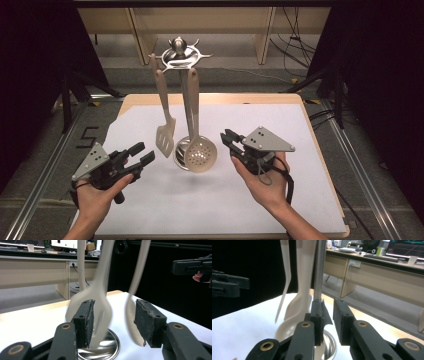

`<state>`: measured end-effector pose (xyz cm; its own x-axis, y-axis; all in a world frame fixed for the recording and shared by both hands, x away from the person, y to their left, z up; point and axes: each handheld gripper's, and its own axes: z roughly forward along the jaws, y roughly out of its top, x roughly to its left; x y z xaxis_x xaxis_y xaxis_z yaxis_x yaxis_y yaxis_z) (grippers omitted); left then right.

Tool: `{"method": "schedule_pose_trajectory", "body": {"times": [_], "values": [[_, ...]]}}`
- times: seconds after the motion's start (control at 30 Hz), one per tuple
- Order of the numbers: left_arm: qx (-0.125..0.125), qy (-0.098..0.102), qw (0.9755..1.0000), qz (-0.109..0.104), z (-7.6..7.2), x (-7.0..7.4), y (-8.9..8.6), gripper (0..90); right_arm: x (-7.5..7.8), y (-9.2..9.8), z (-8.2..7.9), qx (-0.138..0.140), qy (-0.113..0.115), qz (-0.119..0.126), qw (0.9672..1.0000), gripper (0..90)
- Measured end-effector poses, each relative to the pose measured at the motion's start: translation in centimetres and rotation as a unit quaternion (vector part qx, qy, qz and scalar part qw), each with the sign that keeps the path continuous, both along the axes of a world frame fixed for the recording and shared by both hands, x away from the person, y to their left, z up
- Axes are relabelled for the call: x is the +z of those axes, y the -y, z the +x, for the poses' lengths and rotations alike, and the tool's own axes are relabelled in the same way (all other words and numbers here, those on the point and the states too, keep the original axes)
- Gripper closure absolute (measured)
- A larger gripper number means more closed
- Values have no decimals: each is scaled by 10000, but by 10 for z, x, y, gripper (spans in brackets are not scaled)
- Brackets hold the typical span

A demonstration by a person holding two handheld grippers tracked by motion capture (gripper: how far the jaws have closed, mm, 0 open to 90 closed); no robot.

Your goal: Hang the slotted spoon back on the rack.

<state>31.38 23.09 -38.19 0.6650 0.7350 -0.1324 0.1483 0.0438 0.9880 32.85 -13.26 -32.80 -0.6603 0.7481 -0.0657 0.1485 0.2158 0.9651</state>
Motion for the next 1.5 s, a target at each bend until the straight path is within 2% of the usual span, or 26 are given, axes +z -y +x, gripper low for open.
{"method": "schedule_pose_trajectory", "body": {"times": [0.13,0.2,0.3,0.37,0.47,0.53,0.67,0.7,0.8,0.83,0.9,0.93,1.0,1.07,1.2,1.23,1.27,1.33,1.4,1.47,1.5], "values": [[19,1,10000,-44,-1,-1,-1,485,-1,8,-1,-104,86,-51,9999,767],[38,21,10000,-32,-1,-1,-1,485,-2,11,-2,-126,57,-11,9999,758],[51,19,10000,-18,-2,0,-2,483,-3,19,-3,-162,140,-129,9997,743],[68,18,10000,-22,-2,-1,-2,481,-4,24,-5,-192,48,-89,9998,725],[87,16,10000,-21,-1,-1,-3,479,-6,34,-4,-310,180,-198,9992,718],[113,7,9999,-21,-2,-2,-3,479,-9,39,-5,-318,143,-139,9993,715],[157,-11,9999,-15,-1,-4,-4,477,-12,54,-7,-467,83,-204,9987,705],[174,-19,9998,-13,-1,-4,-4,477,-13,58,-7,-513,155,-208,9983,703],[204,-24,9998,-24,-1,-6,-5,474,-17,69,-7,-628,56,-171,9979,699],[218,-24,9998,-17,-1,-6,-5,474,-18,73,-7,-686,105,-188,9974,698],[243,-36,9997,-23,-1,-8,-6,473,-22,79,-7,-738,-6,-178,9971,696],[256,-49,9997,-10,0,-8,-6,473,-24,82,-7,-784,29,-120,9968,695],[284,-55,9996,-22,0,-10,-7,472,-29,88,-5,-842,86,-229,9961,693],[305,-72,9995,-2,0,-11,-7,471,-34,91,-6,-946,17,-213,9953,691],[355,-130,9993,32,0,-15,-9,470,-44,99,-5,-973,-50,-282,9948,681],[363,-111,9993,-23,0,-16,-9,470,-46,99,-6,-989,-198,-247,9946,679],[376,-167,9991,86,0,-17,-10,469,-49,101,-6,-1044,-141,-275,9941,677],[348,-141,9992,112,0,-19,-10,467,-53,104,-5,-1069,-237,-278,9936,674],[388,-199,9990,119,0,-20,-10,465,-57,107,-3,-1066,-169,-334,9936,671],[337,-120,9993,86,2,-21,-10,465,-61,108,-3,-1107,-295,-263,9931,669],[401,-193,9989,145,0,-21,-11,465,-63,109,-3,-1119,-332,-314,9927,665]]}}
